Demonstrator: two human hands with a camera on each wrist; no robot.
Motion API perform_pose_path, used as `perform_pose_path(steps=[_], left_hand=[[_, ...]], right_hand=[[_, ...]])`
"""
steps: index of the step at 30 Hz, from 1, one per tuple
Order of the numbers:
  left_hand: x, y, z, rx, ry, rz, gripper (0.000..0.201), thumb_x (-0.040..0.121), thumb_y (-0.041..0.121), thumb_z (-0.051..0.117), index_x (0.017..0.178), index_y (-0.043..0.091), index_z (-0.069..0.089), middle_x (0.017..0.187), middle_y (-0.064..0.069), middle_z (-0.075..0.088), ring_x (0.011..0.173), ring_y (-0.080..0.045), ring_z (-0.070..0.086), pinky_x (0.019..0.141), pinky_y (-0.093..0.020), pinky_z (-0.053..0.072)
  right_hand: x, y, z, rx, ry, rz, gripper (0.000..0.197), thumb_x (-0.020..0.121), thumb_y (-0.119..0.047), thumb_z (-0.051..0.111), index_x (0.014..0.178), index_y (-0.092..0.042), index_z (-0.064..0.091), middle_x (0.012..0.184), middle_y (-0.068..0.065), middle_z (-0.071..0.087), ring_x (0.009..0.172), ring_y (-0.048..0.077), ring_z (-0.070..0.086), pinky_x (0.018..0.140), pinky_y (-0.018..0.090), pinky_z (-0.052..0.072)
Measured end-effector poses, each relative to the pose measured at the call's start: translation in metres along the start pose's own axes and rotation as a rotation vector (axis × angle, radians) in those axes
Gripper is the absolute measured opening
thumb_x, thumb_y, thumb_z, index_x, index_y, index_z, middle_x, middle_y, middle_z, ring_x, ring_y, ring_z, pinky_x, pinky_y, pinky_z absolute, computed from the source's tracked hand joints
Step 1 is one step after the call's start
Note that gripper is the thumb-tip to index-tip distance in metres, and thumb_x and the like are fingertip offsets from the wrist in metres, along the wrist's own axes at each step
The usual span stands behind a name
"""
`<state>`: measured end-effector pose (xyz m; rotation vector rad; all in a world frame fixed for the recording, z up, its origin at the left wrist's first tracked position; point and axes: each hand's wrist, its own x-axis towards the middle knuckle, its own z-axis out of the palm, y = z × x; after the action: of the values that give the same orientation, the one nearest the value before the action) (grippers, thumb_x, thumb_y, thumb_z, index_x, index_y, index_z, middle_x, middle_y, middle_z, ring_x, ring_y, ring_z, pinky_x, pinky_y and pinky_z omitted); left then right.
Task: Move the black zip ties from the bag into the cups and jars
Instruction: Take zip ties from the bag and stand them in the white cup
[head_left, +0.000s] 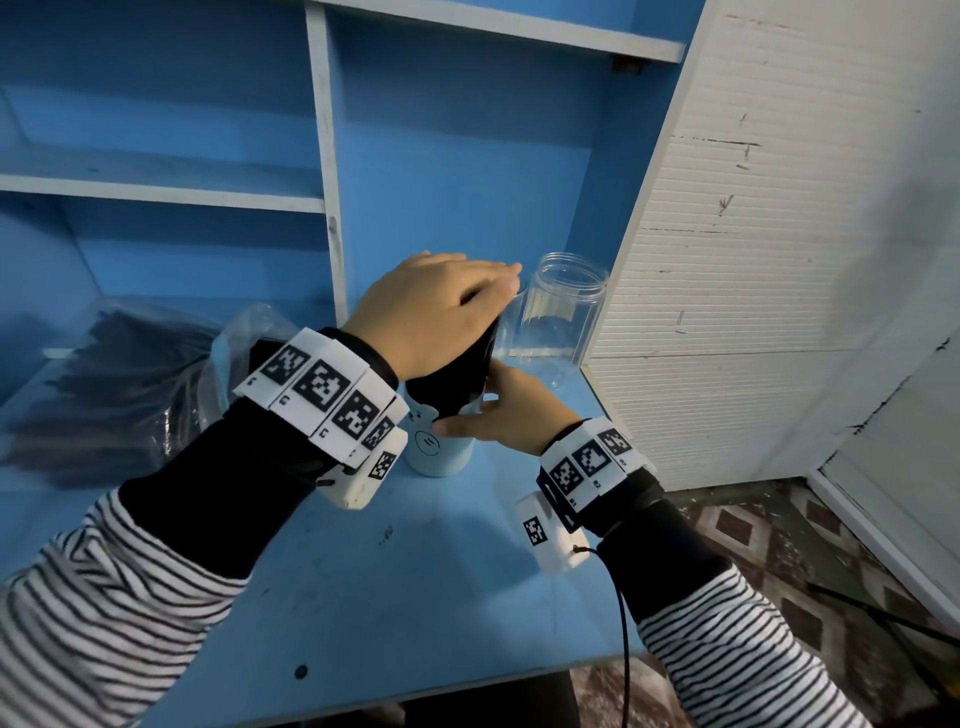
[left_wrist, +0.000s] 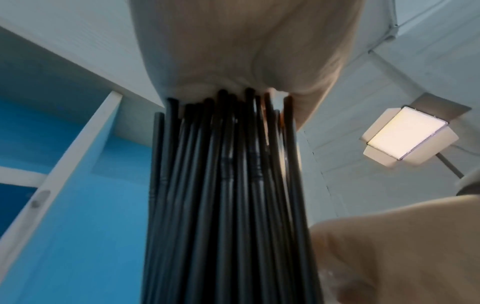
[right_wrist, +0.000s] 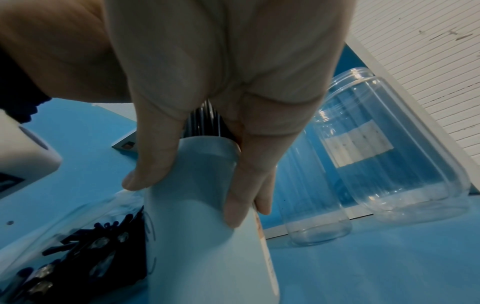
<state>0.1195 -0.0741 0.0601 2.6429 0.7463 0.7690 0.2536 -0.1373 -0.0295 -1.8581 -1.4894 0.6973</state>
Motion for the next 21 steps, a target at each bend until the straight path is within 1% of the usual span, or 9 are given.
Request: perform_pose_path(steps=[3, 5, 7, 9, 11, 15, 17, 19, 21], left_hand=[[-0.003, -0.005, 0.003, 0.085, 0.073, 0.086, 0.041, 0.099, 0.040, 0.039, 0.139, 0.038, 0.047, 0.142, 0.020, 0.049, 0.136, -0.011, 0.039, 0.116, -0.035, 0.023], [-0.006, -0.008, 0.001, 0.005, 0.155, 0.101, 0.045, 0.096, 0.041, 0.043, 0.140, 0.035, 0.046, 0.145, 0.016, 0.046, 0.136, -0.008, 0.039, 0.118, -0.040, 0.022], [-0.012, -0.011, -0.001, -0.126, 0.310, 0.094, 0.047, 0.094, 0.038, 0.046, 0.140, 0.029, 0.048, 0.147, 0.011, 0.044, 0.137, -0.006, 0.037, 0.118, -0.039, 0.022], [-0.020, -0.016, -0.002, -0.269, 0.432, 0.062, 0.049, 0.092, 0.031, 0.050, 0.140, 0.023, 0.046, 0.147, 0.008, 0.043, 0.137, -0.004, 0.034, 0.117, -0.031, 0.024], [-0.029, -0.024, 0.001, -0.410, 0.484, -0.037, 0.061, 0.086, 0.025, 0.055, 0.143, 0.019, 0.037, 0.148, 0.008, 0.037, 0.137, 0.001, 0.029, 0.116, -0.021, 0.021], [-0.041, -0.036, 0.008, -0.698, 0.479, -0.328, 0.086, 0.082, 0.028, 0.069, 0.150, 0.020, 0.017, 0.152, 0.007, 0.024, 0.139, -0.003, 0.022, 0.118, -0.030, 0.018], [-0.046, -0.043, 0.016, -0.839, 0.472, -0.405, 0.100, 0.075, 0.038, 0.075, 0.151, 0.021, 0.012, 0.152, 0.006, 0.024, 0.140, -0.005, 0.023, 0.118, -0.034, 0.022], [-0.050, -0.051, 0.026, -0.861, 0.413, -0.439, 0.109, 0.066, 0.045, 0.077, 0.151, 0.025, 0.011, 0.153, 0.004, 0.027, 0.141, -0.007, 0.027, 0.117, -0.034, 0.026], [-0.052, -0.058, 0.039, -0.818, 0.314, -0.472, 0.110, 0.070, 0.031, 0.082, 0.152, 0.023, 0.009, 0.149, 0.005, 0.033, 0.134, -0.007, 0.037, 0.112, -0.031, 0.031]], right_hand=[[0.002, -0.003, 0.003, 0.002, -0.004, 0.000, 0.076, 0.067, -0.041, 0.084, 0.132, -0.023, 0.050, 0.125, -0.009, 0.060, 0.119, 0.011, 0.053, 0.099, 0.029, 0.047], [0.004, -0.005, 0.004, 0.015, -0.010, 0.010, 0.077, 0.068, -0.039, 0.085, 0.133, -0.022, 0.048, 0.127, -0.007, 0.058, 0.120, 0.011, 0.052, 0.100, 0.030, 0.047], [0.008, -0.007, 0.007, 0.007, -0.020, 0.017, 0.080, 0.067, -0.041, 0.084, 0.135, -0.022, 0.046, 0.129, -0.006, 0.057, 0.122, 0.013, 0.052, 0.102, 0.032, 0.046], [0.011, -0.010, 0.012, -0.015, -0.020, 0.020, 0.082, 0.065, -0.047, 0.083, 0.135, -0.025, 0.046, 0.129, -0.006, 0.057, 0.121, 0.014, 0.052, 0.102, 0.035, 0.046], [0.015, -0.015, 0.015, -0.024, -0.008, 0.033, 0.081, 0.066, -0.048, 0.083, 0.135, -0.025, 0.045, 0.128, -0.005, 0.057, 0.119, 0.014, 0.052, 0.100, 0.032, 0.046], [0.020, -0.025, 0.020, -0.025, 0.005, 0.042, 0.078, 0.071, -0.043, 0.081, 0.136, -0.023, 0.044, 0.131, -0.004, 0.055, 0.121, 0.015, 0.051, 0.100, 0.033, 0.046], [0.022, -0.030, 0.022, -0.019, 0.021, 0.045, 0.076, 0.072, -0.043, 0.081, 0.136, -0.022, 0.045, 0.130, -0.003, 0.054, 0.121, 0.015, 0.051, 0.099, 0.032, 0.045], [0.023, -0.032, 0.025, -0.030, 0.037, 0.045, 0.075, 0.073, -0.042, 0.081, 0.135, -0.021, 0.045, 0.126, -0.004, 0.055, 0.117, 0.013, 0.052, 0.097, 0.029, 0.045], [0.023, -0.032, 0.027, -0.040, 0.038, 0.026, 0.070, 0.072, -0.039, 0.082, 0.131, -0.020, 0.049, 0.123, -0.005, 0.058, 0.114, 0.013, 0.054, 0.098, 0.032, 0.047]])
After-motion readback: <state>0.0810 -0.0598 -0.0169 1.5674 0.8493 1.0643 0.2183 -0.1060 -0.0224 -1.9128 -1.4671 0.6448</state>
